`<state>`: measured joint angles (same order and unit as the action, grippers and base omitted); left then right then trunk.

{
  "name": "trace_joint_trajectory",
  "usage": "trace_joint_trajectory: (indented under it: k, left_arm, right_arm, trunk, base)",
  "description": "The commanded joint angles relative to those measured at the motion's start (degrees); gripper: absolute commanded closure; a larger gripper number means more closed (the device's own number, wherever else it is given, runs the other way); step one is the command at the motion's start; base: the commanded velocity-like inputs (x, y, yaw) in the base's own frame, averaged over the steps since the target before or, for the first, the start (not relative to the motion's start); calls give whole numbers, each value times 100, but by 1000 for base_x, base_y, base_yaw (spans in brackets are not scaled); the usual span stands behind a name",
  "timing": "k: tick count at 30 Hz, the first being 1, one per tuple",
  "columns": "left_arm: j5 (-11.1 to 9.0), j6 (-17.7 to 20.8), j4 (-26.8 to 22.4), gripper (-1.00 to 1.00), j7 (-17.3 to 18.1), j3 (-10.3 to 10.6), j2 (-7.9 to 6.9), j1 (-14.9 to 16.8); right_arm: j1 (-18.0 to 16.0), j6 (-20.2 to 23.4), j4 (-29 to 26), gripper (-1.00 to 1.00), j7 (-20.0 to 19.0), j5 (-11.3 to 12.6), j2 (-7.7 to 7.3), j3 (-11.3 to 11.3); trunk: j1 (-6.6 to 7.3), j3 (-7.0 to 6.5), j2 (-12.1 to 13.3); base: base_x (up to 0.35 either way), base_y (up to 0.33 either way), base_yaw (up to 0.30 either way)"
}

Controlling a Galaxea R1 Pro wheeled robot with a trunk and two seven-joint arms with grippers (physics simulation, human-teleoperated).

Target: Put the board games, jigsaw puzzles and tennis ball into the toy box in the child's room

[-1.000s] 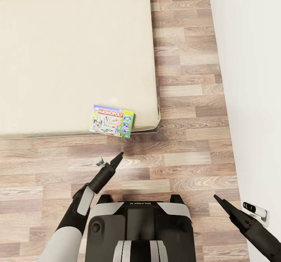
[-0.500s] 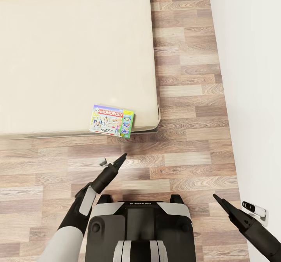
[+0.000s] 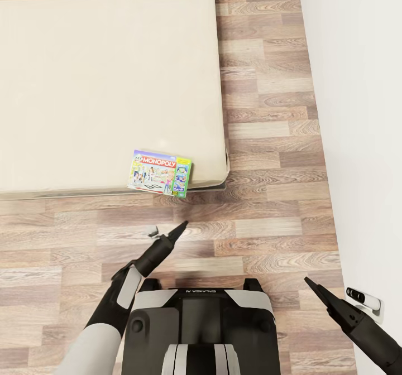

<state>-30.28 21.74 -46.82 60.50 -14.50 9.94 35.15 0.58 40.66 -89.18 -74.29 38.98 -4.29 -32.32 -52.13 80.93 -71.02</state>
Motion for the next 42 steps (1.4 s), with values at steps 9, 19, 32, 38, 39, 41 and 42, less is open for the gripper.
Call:
trace_joint_trajectory:
  k: [9, 19, 32, 38, 39, 41, 42]
  left_arm:
    - [-5, 55, -55, -100, 45, 428, 6, 8]
    - [-20, 56, -252, -100, 46, 595, 6, 17]
    - [0, 54, -642, -100, 8, 647, 6, 15]
    - [-15, 59, -665, -100, 1, 635, 6, 13]
    - [-20, 59, -666, -100, 1, 629, 6, 13]
    - [-27, 57, -671, -100, -1, 619, 6, 15]
    - [-29, 57, -671, -100, -1, 615, 6, 15]
  right_arm:
    - [3, 49, -46, -100, 2, 31, -2, 0]
    - [3, 50, -54, -100, 2, 31, -2, 2]
    - [3, 48, -55, -100, 2, 31, 0, 10]
    - [3, 48, -55, -100, 2, 31, 2, 20]
    - [3, 48, -55, -100, 2, 31, 3, 21]
    - [3, 48, -55, -100, 2, 31, 1, 22]
    - [3, 48, -55, -100, 2, 31, 1, 22]
  trunk:
    - [-1, 1, -2]
    - [-1, 1, -2]
    - [-1, 1, -2]
    - [-1, 1, -2]
    - [-1, 1, -2]
    - [-1, 1, -2]
    - [-1, 1, -2]
  base:
    - [0, 0, 0]
    - [0, 0, 0]
    - [0, 0, 0]
    - [0, 0, 0]
    - [0, 0, 0]
    - [0, 0, 0]
    - [0, 0, 0]
